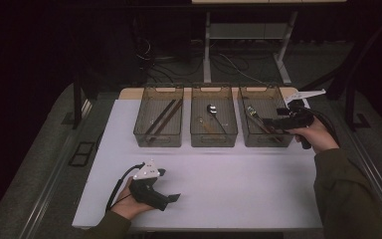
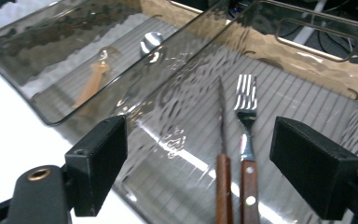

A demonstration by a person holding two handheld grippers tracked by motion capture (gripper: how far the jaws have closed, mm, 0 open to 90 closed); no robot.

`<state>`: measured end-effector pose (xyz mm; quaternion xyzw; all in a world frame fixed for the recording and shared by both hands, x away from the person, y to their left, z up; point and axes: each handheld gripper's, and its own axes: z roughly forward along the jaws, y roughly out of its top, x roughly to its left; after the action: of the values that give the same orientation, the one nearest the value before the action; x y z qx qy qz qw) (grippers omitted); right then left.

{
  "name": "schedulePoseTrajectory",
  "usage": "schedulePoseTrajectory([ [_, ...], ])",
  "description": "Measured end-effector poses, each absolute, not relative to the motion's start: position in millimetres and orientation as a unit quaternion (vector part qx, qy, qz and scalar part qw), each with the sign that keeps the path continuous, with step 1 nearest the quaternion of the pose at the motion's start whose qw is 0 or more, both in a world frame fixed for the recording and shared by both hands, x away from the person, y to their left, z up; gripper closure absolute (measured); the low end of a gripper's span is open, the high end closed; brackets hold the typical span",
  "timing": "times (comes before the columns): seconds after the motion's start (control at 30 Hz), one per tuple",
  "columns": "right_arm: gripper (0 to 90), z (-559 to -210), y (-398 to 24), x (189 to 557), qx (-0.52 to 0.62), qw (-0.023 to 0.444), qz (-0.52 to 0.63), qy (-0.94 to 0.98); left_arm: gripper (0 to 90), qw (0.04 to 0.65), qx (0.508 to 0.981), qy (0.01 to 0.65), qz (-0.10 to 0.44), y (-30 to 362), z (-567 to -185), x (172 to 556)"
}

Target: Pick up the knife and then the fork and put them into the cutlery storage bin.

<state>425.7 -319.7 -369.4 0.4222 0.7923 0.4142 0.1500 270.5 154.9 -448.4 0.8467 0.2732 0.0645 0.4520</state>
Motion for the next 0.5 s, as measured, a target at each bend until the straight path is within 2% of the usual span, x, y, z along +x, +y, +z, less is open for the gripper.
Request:
schedulePoseTrajectory([
  [0.5,16.7,-377,-310,370,0.380,0.151,0.442,0.799,0.0,0.454,0.846,0.272,0.069,156,-447,269],
])
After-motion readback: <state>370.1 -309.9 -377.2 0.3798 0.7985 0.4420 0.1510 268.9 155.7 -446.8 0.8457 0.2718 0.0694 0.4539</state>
